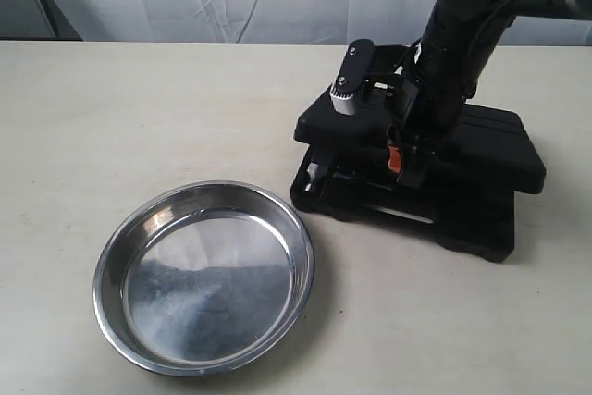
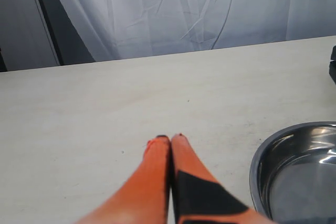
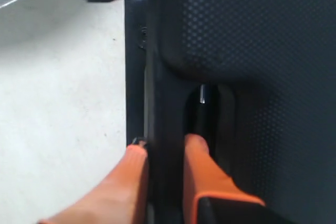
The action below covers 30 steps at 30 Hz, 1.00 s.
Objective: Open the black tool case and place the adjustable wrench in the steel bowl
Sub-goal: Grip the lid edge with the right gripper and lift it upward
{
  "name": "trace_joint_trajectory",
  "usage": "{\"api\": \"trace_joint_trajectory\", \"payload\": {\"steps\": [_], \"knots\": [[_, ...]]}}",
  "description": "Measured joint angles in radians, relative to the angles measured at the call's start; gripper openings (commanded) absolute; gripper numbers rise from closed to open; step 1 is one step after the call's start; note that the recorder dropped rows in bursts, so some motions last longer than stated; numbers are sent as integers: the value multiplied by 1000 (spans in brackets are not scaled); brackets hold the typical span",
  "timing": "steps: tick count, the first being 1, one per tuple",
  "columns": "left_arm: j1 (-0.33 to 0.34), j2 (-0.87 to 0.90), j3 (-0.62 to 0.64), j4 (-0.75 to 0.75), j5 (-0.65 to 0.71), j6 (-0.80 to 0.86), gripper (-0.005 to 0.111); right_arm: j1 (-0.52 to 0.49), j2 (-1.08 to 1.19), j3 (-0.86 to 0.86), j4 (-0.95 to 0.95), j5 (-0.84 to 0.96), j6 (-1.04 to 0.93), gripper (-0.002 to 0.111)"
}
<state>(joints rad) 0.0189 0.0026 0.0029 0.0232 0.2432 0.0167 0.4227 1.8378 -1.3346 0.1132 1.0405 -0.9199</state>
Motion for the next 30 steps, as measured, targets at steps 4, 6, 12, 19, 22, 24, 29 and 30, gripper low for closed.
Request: {"api": "trace_joint_trajectory", "payload": {"steps": [4, 6, 12, 19, 22, 24, 29, 30], "knots": [[0, 0, 0, 0, 0, 0, 0, 0, -59, 0, -16, 28, 23, -1], [0, 0, 0, 0, 0, 0, 0, 0, -88, 0, -27, 33, 32, -1], [0, 0, 0, 0, 0, 0, 0, 0, -153, 0, -43, 41, 38, -1], [0, 0, 0, 0, 0, 0, 0, 0, -205, 0, -74, 40, 45, -1], [0, 0, 0, 0, 0, 0, 0, 0, -222, 0, -94, 40, 45, -1], [0, 0, 0, 0, 0, 0, 0, 0, -229, 0, -107, 40, 48, -1], [0, 0, 0, 0, -2, 0, 0, 0, -233, 0, -146, 34, 54, -1], [0, 0, 0, 0, -4, 0, 0, 0, -233, 0, -152, 32, 56, -1]]}}
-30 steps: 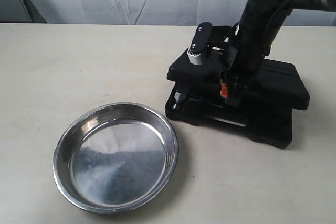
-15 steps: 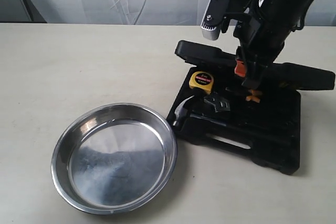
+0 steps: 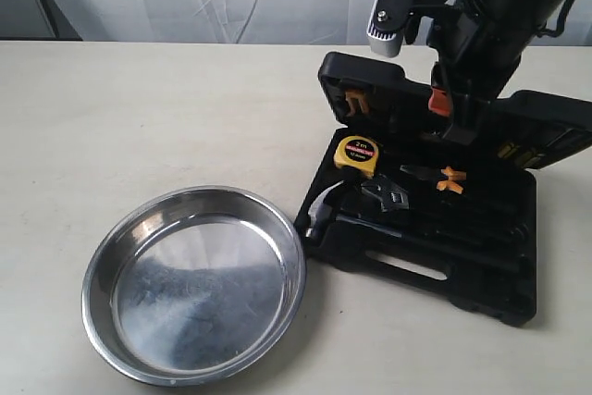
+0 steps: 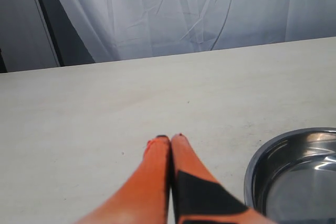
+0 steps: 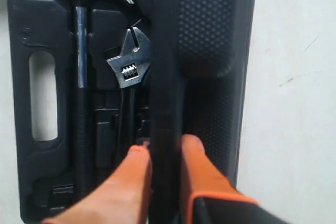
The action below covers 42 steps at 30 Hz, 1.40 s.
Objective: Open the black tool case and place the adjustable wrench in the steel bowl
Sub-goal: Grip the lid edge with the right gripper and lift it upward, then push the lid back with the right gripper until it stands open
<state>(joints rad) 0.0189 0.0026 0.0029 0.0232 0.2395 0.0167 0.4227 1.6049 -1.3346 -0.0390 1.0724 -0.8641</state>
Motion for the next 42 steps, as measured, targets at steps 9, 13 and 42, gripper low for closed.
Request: {"api": "trace_joint_trajectory", "payload": {"steps": [9, 13, 42], "knots": [[0, 0, 0, 0, -2, 0, 0, 0, -3, -31, -83, -50, 11, -1], [0, 0, 0, 0, -2, 0, 0, 0, -3, -56, -90, -48, 14, -1], [0, 0, 0, 0, -2, 0, 0, 0, 25, -69, -160, -175, 23, -1]]}}
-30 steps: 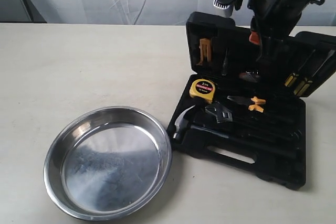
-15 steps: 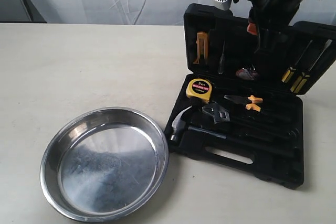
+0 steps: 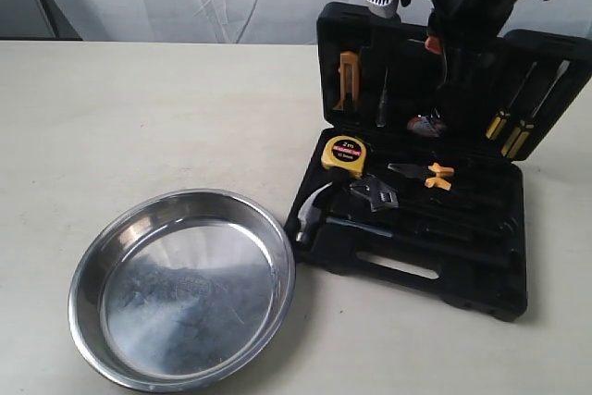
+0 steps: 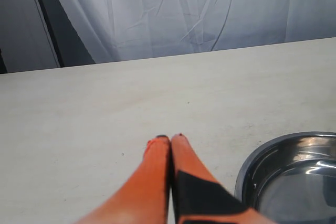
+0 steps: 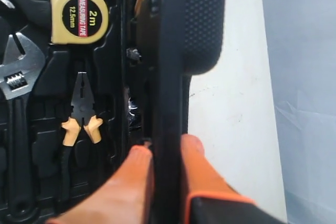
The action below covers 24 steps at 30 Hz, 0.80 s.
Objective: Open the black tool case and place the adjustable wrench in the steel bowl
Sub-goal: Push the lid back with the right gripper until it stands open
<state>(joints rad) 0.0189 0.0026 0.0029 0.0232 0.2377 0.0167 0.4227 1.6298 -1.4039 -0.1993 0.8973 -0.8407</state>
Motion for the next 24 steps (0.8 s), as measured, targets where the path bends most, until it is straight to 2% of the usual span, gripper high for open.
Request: {"api": "trace_joint_trajectory", "payload": {"steps": [24], "knots": [[0, 0, 0, 0, 0, 0, 0, 0, 48, -11, -28, -54, 6, -1]]}}
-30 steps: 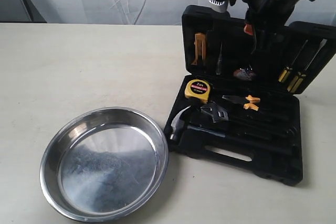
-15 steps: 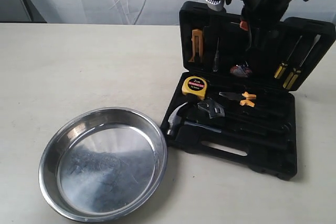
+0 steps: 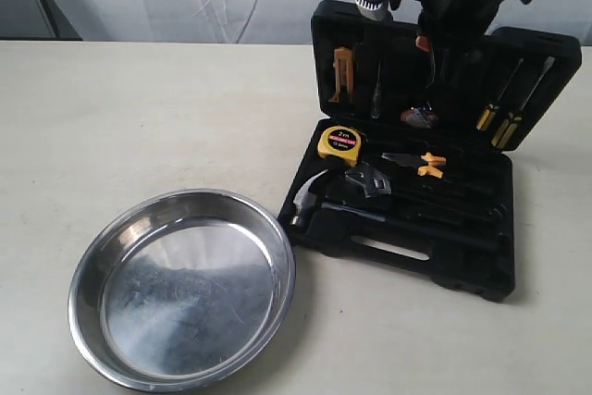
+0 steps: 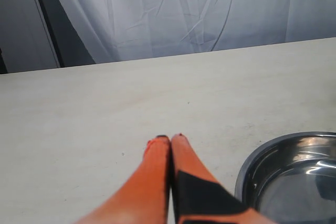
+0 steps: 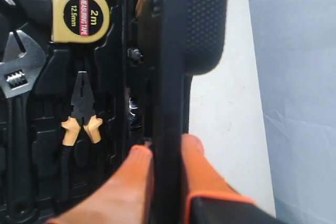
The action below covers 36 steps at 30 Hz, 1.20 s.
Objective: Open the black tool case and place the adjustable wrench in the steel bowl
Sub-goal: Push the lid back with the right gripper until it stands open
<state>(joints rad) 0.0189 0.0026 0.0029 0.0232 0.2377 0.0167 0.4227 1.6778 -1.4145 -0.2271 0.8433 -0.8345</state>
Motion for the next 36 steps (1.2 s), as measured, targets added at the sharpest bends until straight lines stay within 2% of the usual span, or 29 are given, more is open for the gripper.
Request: {"api": "trace_joint_trajectory", "payload": {"steps": [25, 30, 36], "knots": [[0, 0, 0, 2, 0, 0, 0, -4, -31, -28, 73, 148, -20, -1], [0, 0, 0, 2, 0, 0, 0, -54, -27, -31, 135, 127, -74, -1], [0, 0, 0, 2, 0, 0, 0, -173, -14, -38, 301, 96, -200, -1]]}}
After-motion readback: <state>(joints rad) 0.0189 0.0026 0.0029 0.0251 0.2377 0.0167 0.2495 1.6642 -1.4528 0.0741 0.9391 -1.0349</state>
